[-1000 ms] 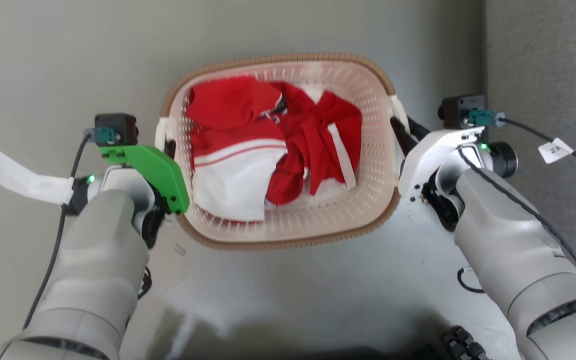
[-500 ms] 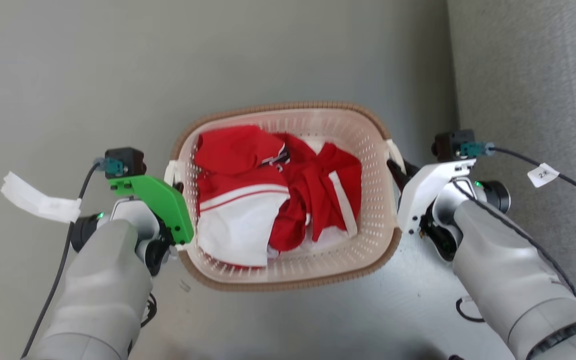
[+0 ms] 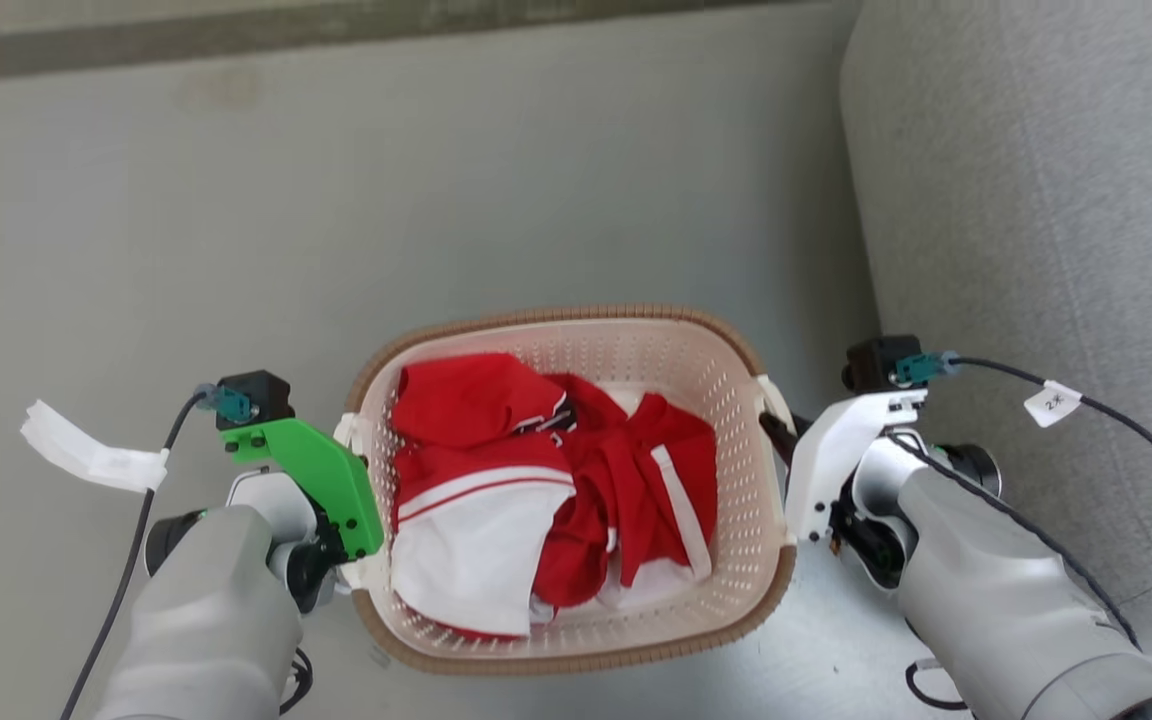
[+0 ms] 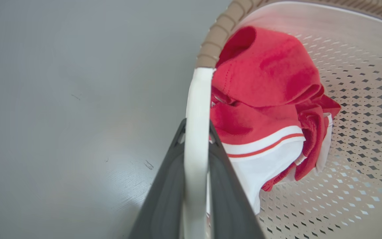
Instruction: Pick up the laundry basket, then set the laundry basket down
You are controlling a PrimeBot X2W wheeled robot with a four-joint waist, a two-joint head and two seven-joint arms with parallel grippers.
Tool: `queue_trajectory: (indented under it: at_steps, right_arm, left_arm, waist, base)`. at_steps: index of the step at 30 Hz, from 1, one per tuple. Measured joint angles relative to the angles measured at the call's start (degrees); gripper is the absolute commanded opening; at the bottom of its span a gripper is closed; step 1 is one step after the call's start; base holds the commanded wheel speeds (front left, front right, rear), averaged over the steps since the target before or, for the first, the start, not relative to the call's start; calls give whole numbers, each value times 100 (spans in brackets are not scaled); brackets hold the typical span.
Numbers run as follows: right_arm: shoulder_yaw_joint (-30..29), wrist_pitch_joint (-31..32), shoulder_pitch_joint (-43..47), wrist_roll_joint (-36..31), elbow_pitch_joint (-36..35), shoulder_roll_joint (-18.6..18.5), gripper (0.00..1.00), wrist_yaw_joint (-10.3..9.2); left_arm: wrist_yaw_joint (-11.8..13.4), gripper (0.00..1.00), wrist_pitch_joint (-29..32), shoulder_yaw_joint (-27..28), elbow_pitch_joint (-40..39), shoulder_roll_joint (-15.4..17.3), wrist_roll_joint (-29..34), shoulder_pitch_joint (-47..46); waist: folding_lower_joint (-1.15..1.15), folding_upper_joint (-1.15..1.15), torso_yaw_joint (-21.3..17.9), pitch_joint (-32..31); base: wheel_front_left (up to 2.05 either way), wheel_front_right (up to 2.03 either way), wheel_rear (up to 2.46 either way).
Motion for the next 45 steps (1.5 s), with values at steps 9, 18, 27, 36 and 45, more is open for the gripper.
queue_trajectory:
  at_steps: [9, 18, 27, 36, 45]
  right_arm:
    - [202, 309, 191, 338, -66, -21, 0, -1]
    - [360, 575, 507, 609, -51, -15, 0, -1]
    - [438, 832, 797, 865, 65, 7, 0, -1]
    - [506, 1000, 918, 1000, 100, 12, 0, -1]
    - [547, 1060, 940, 1115, 110, 12, 0, -1]
  left_arm:
    - [1, 0, 270, -43, 73, 15, -111, 169]
    - [1, 0, 427, -74, 156, 14, -192, 500]
    - [1, 0, 646, -118, 201, 12, -336, 813]
    - [1, 0, 789, -129, 229, 12, -404, 963]
    - [1, 0, 832, -143, 255, 12, -443, 983]
  waist:
    - [0, 0, -66, -562]
    - [0, 0, -110, -1097]
    - [0, 0, -156, -1594]
    - [0, 0, -227, -1947]
    - [0, 0, -274, -2025]
  base:
    - [0, 0, 0]
    - [0, 0, 0]
    - [0, 0, 0]
    - [0, 0, 0]
    - [0, 0, 0]
